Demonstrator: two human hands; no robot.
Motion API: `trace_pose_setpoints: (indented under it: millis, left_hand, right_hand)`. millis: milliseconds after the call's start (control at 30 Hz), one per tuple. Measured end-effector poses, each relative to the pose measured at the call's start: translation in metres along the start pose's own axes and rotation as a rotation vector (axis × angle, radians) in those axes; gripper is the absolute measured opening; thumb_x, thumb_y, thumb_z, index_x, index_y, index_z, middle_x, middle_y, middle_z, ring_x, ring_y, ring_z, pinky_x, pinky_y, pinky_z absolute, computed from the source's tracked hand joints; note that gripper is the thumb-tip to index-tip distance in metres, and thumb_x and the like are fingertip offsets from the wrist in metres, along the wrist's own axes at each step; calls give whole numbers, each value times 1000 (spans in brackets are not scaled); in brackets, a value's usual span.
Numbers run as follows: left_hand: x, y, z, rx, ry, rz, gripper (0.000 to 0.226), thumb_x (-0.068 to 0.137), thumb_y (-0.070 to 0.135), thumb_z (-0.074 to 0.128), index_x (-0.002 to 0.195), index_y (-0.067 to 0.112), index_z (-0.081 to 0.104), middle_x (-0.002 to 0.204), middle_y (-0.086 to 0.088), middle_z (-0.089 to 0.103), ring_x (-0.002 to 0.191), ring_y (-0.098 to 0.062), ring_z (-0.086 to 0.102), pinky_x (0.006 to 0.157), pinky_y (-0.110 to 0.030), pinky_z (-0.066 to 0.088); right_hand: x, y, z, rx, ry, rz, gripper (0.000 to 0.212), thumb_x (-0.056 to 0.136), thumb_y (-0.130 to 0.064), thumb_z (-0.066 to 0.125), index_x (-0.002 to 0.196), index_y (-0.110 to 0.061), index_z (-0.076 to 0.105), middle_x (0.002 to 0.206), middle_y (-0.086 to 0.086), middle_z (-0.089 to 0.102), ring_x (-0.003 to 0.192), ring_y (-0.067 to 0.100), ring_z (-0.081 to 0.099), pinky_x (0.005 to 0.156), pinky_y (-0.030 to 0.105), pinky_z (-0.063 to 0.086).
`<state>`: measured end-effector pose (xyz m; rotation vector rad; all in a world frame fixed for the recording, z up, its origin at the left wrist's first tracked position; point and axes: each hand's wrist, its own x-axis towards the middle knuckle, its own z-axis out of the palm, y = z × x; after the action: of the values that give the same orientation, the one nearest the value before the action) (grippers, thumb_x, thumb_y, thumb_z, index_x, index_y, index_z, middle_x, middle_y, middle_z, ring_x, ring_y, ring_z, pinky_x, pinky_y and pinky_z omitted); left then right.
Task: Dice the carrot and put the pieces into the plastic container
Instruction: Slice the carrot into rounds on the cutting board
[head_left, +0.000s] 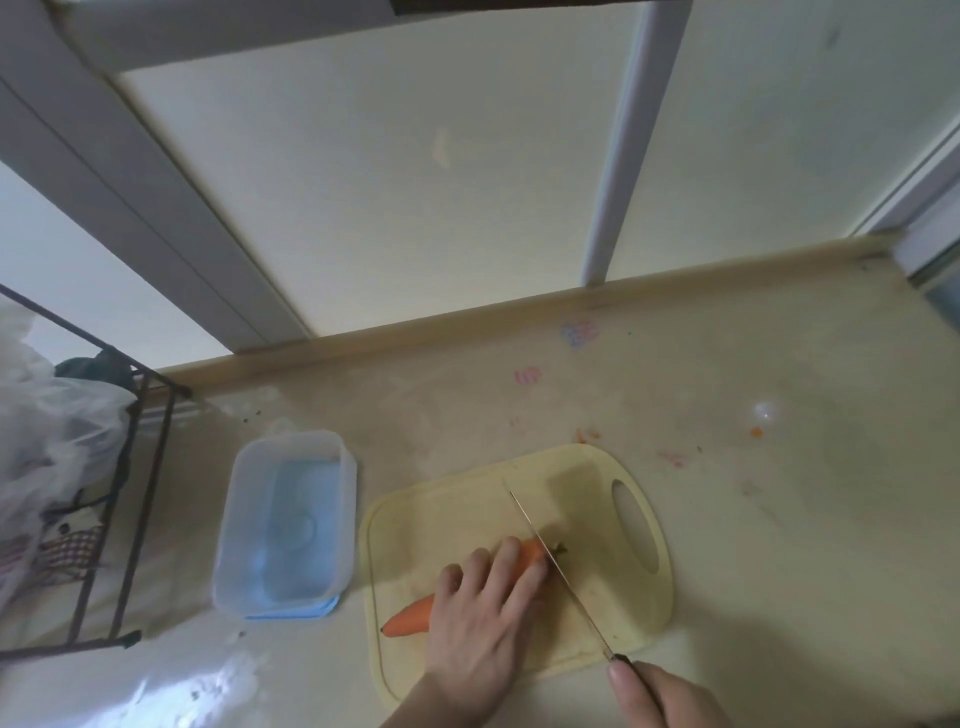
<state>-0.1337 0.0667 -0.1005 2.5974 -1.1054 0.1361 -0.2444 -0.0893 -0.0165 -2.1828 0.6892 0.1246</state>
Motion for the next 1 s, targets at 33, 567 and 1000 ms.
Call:
trace_pose_setpoints:
  millis: [33, 567, 1000]
  left_hand:
    - [0, -1, 1, -3, -1, -3, 47, 87, 32, 54, 133, 25, 51, 133, -3, 51, 95, -27, 53, 73, -40, 35]
    - [3, -5, 2, 5, 35, 42, 41, 90, 31, 49, 130, 21, 52, 132, -8, 51, 95, -28, 50, 73, -40, 35]
    - [4, -7, 1, -4, 57, 75, 42, 88, 28, 48, 129, 19, 52, 132, -9, 50, 94, -28, 50, 71, -39, 35]
  right_hand:
    - [8, -2, -5, 16, -103, 28, 46, 89, -51, 48, 58, -18, 54, 50, -1, 52, 57, 9, 52, 55, 17, 36]
    - [42, -9, 6, 127, -124, 11, 61, 86, -72, 29, 91, -26, 69, 73, -2, 67, 75, 10, 62, 66, 12, 42]
    - [26, -6, 3, -6, 17, -68, 42, 94, -59, 40, 71, -27, 56, 56, -18, 57, 56, -14, 51, 62, 8, 41]
